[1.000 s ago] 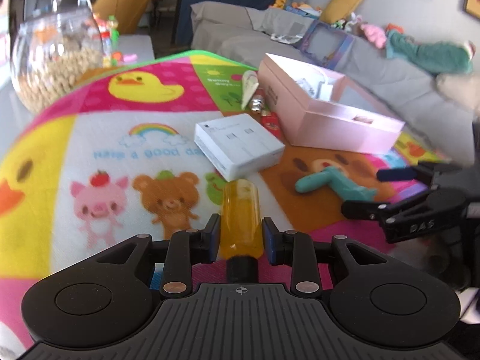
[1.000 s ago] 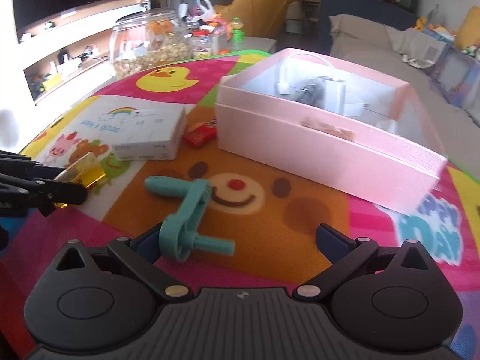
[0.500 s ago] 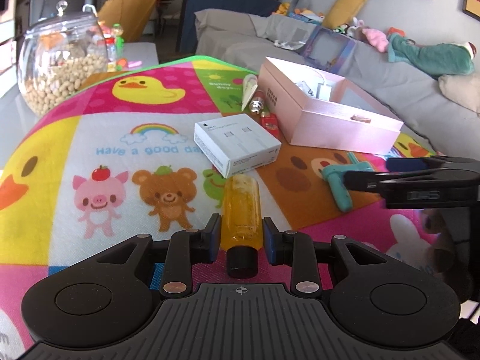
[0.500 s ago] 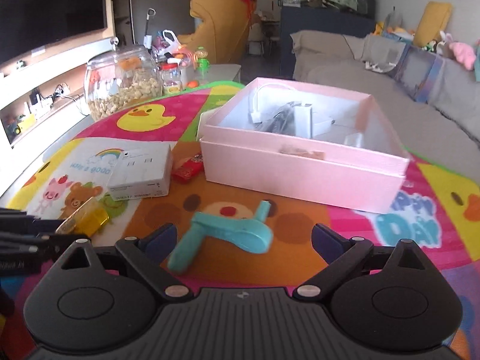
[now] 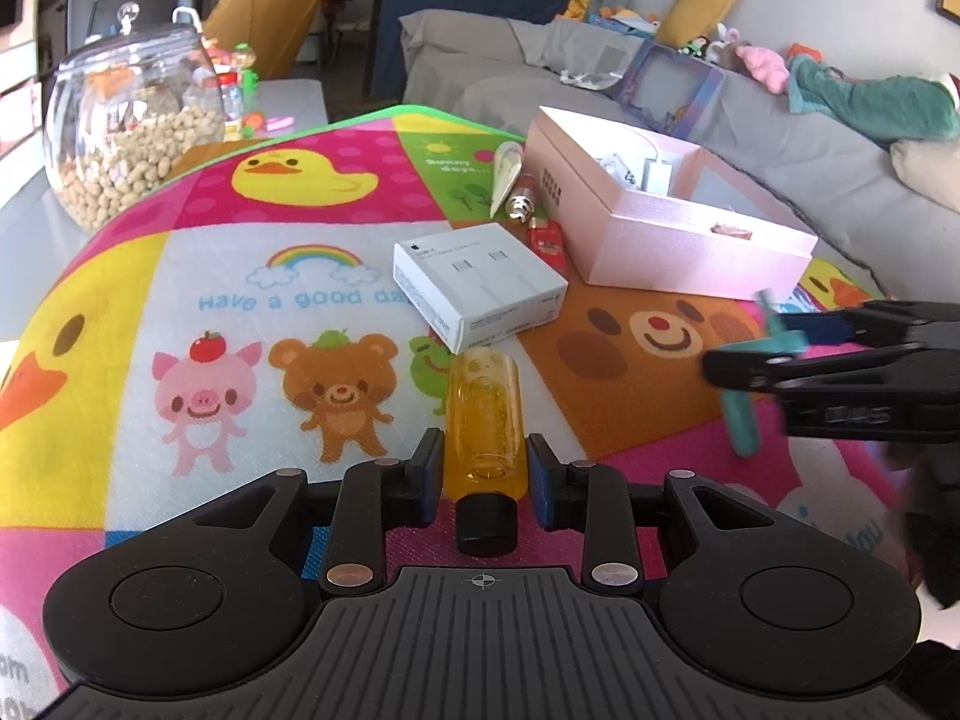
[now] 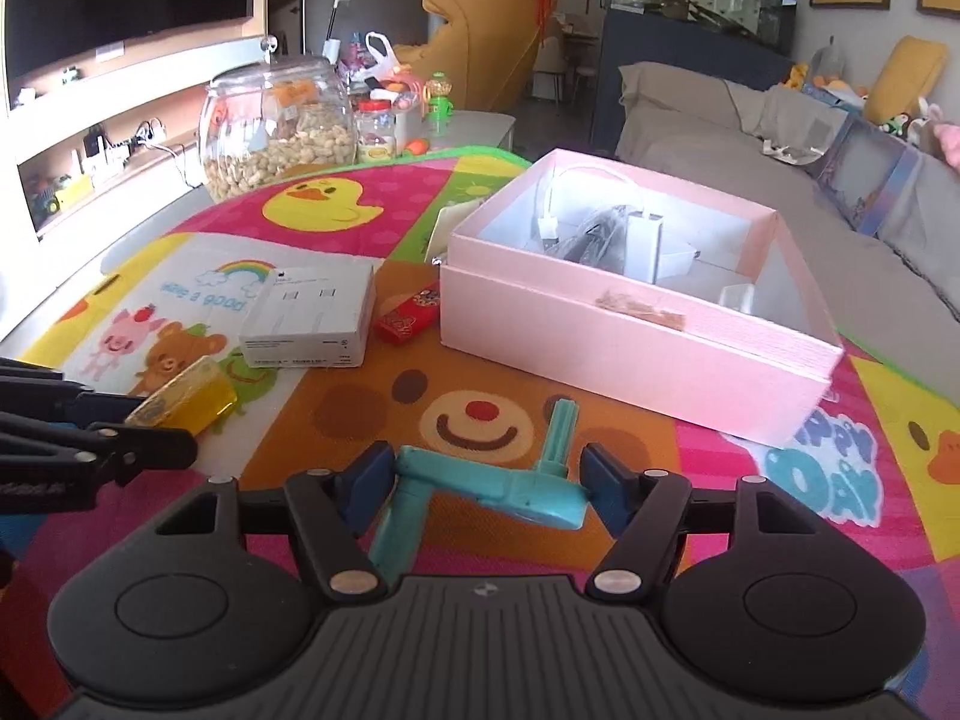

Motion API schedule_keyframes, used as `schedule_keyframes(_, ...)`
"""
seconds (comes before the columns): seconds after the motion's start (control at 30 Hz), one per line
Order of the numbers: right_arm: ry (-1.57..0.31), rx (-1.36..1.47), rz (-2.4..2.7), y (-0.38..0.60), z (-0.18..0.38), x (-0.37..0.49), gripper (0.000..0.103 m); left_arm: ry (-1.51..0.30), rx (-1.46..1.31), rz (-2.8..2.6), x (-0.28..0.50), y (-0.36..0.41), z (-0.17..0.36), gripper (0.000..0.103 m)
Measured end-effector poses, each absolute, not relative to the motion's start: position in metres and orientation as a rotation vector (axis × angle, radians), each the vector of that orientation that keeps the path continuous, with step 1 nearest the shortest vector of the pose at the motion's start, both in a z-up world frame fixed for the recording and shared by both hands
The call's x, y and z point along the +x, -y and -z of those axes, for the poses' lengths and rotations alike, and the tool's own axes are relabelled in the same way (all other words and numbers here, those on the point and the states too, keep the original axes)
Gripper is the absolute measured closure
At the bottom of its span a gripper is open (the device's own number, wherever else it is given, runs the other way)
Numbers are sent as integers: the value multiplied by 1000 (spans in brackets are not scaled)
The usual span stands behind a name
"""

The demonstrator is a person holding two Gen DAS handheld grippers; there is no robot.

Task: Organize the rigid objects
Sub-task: 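Lift the orange bottle with the left tool while the right tool lifts the teal clip, then carry both items over the pink box and open both tools to drop them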

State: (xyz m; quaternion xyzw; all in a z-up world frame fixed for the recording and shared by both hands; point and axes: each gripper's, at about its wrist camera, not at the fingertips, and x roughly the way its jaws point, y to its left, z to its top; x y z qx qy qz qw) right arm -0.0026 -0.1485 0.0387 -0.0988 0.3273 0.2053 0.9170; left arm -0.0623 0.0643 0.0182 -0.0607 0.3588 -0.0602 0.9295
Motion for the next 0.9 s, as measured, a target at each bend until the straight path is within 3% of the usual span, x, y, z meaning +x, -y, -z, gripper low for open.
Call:
schedule_keyframes(0.37, -541, -155, -322, 209, -82, -41, 35, -710, -65, 275, -74, -44, -26, 71)
schedule_keyframes(0.9, -495, -112, -296, 232, -81, -51, 35, -492, 67, 402, -34, 0, -113, 71)
